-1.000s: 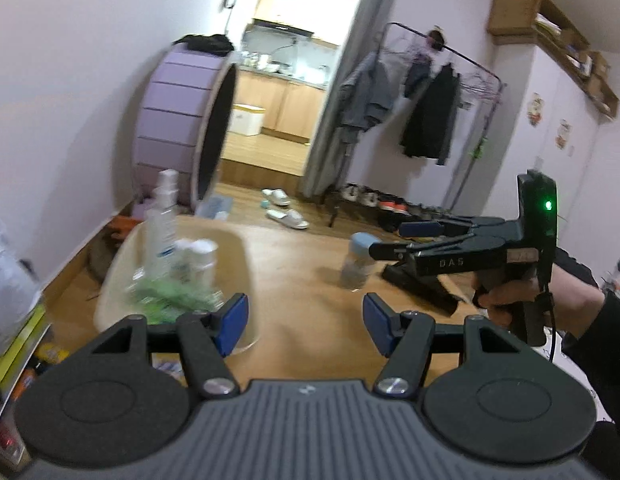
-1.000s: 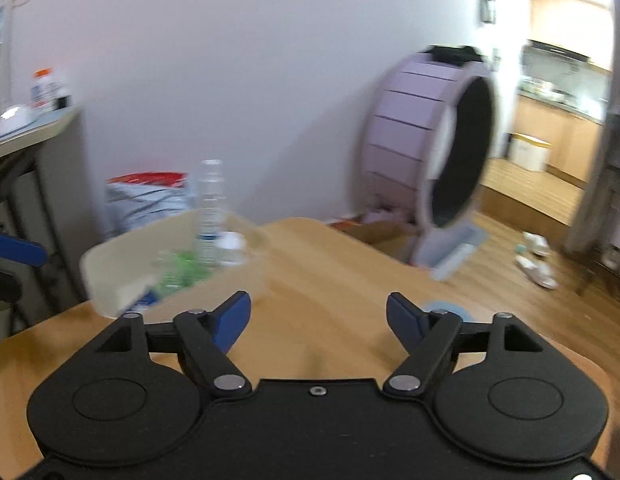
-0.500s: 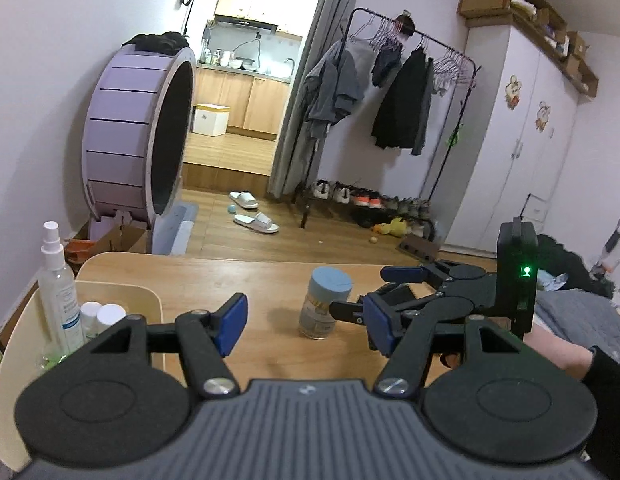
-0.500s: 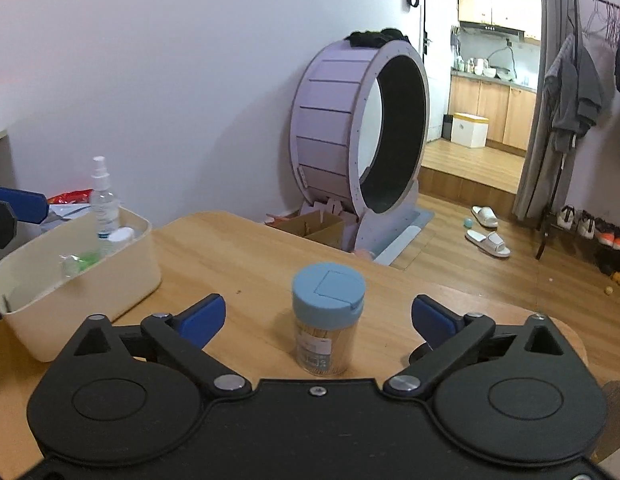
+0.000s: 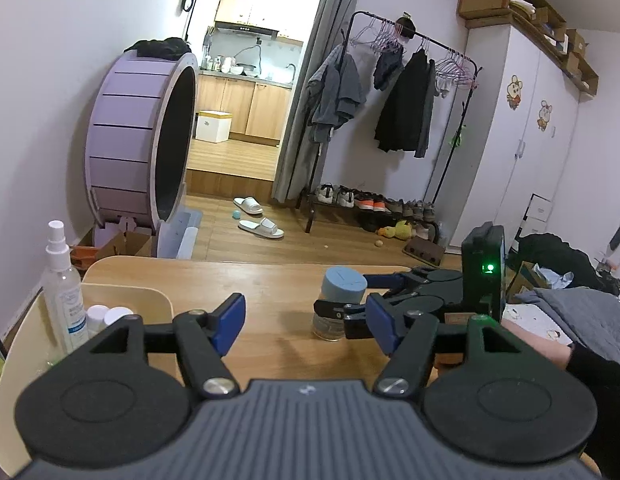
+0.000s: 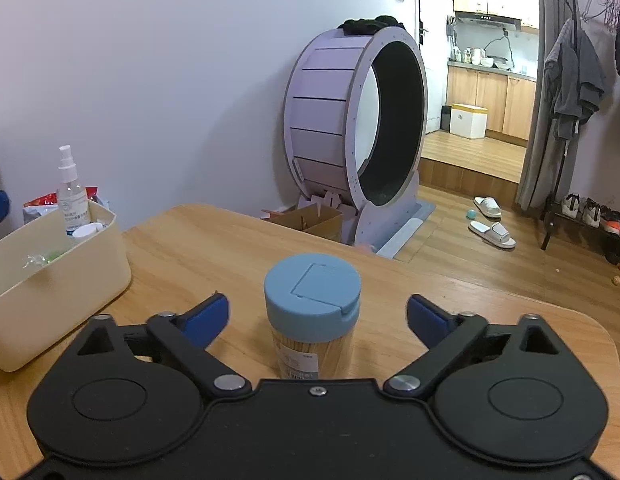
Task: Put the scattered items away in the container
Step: 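Move the right gripper to the blue-lidded toothpick jar and close around it, then carry the toothpick jar with the right gripper into the basket and open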
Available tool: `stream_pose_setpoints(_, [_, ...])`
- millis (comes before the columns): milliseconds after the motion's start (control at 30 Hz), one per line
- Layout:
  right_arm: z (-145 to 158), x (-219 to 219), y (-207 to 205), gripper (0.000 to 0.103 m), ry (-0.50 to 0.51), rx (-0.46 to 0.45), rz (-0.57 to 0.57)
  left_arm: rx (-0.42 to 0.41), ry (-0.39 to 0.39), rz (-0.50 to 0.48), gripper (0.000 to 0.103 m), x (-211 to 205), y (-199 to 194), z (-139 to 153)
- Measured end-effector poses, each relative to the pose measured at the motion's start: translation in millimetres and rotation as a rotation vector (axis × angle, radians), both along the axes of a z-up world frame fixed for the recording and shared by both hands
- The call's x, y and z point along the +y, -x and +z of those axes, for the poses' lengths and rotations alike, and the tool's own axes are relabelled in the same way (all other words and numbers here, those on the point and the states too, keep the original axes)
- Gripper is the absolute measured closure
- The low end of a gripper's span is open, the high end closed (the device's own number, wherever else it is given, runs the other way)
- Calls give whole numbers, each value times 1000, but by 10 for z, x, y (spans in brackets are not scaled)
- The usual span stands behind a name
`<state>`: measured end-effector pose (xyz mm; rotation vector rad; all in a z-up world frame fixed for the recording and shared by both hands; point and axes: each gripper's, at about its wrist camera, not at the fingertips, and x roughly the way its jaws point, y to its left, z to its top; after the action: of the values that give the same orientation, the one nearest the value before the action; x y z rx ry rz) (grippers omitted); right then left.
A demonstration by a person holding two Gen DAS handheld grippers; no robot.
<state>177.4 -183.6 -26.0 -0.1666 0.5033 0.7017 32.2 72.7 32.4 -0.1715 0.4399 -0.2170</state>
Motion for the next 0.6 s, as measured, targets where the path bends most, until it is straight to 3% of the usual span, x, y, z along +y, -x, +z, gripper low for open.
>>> stream_pose_setpoints(133, [-21, 31, -39, 39, 3, 29, 8, -7, 11, 1, 37, 37, 29, 17])
stream_pose_setpoints(200, [-10, 32, -41, 54, -2, 33, 9, -9, 14, 6, 36, 61, 42, 29])
stream_pose_setpoints(400, [46, -16, 1, 55, -37, 47, 5, -18, 15, 29, 36, 144, 156, 77])
stream_pose_setpoints(600, [284, 46, 190, 55, -70, 13, 56, 0, -38, 58, 36, 215, 416, 82])
